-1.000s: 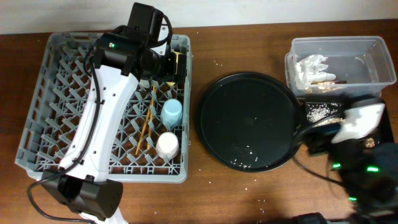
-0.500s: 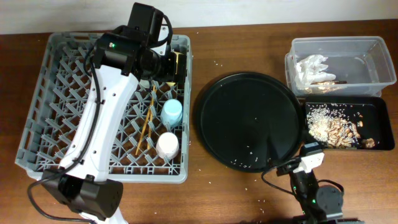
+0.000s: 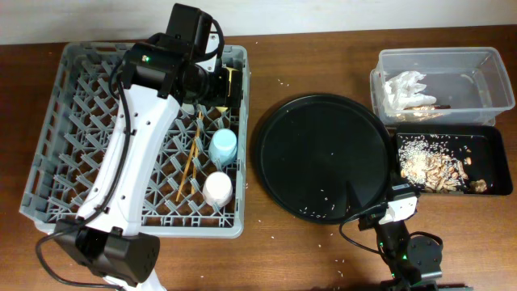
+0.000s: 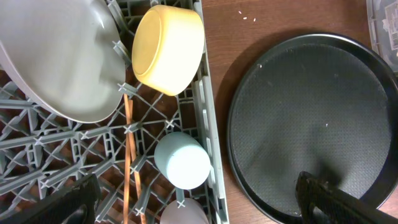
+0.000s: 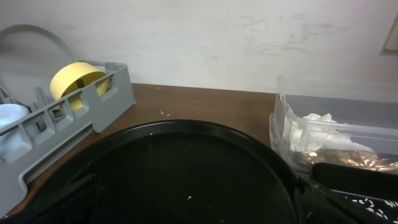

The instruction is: Sort waste into correct bins and load items into the dishwasher rack

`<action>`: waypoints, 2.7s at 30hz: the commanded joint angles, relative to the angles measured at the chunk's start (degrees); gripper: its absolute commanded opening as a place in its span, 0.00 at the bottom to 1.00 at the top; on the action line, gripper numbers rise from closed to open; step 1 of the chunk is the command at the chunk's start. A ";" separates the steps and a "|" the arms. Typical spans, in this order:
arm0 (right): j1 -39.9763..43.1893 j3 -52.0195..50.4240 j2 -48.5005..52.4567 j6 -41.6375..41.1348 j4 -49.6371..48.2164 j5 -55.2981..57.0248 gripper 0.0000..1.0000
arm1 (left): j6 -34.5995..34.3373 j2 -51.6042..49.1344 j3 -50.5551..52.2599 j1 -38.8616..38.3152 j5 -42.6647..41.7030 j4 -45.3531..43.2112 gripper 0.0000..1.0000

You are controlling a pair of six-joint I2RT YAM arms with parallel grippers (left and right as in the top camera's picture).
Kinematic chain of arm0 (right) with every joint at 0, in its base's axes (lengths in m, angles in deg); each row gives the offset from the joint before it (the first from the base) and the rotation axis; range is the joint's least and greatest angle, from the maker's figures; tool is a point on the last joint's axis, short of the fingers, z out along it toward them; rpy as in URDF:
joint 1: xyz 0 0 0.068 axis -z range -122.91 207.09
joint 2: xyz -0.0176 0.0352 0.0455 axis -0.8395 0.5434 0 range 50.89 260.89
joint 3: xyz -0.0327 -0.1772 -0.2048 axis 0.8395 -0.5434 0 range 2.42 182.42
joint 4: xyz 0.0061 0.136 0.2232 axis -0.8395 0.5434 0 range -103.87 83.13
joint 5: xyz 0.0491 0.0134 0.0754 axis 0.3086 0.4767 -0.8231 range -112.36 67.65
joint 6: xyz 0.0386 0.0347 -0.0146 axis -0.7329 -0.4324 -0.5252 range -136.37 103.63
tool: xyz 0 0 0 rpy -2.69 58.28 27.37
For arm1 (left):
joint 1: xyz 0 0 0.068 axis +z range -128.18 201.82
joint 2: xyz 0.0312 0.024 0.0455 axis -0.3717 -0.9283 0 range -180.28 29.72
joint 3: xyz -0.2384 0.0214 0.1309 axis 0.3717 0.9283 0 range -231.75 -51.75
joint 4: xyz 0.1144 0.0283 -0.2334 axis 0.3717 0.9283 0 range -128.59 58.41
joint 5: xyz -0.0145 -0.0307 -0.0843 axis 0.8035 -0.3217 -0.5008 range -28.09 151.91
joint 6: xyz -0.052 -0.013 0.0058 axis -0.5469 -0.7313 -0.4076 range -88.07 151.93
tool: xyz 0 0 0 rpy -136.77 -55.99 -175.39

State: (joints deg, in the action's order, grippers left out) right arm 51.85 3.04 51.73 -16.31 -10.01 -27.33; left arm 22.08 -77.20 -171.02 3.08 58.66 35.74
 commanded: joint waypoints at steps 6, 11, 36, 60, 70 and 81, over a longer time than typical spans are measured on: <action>0.39 -0.31 -0.66 -0.04 0.28 0.72 0.98 | 0.57 0.24 -0.68 0.26 3.76 1.05 0.99; 0.39 -0.31 -0.66 -0.04 0.28 0.72 0.99 | 2.23 4.50 2.64 2.12 10.29 -9.31 0.99; 0.39 -0.31 -0.66 -0.04 0.28 0.72 0.98 | 25.88 101.81 118.77 25.14 -1.22 -77.42 0.99; 0.39 -0.31 -0.66 -0.04 0.28 0.72 0.98 | 25.38 106.57 118.77 24.11 -0.57 -69.94 0.99; 0.39 -0.31 -0.66 -0.04 0.28 0.72 0.98 | 25.38 106.57 118.77 24.11 -0.57 -69.94 0.99; 0.39 -0.31 -0.66 -0.04 0.28 0.72 0.99 | 25.38 106.57 118.77 24.11 -0.57 -69.94 0.99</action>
State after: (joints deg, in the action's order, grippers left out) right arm 51.87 3.04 51.47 -16.33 -9.99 -26.89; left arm 46.56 28.83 -52.44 27.41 57.70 -34.53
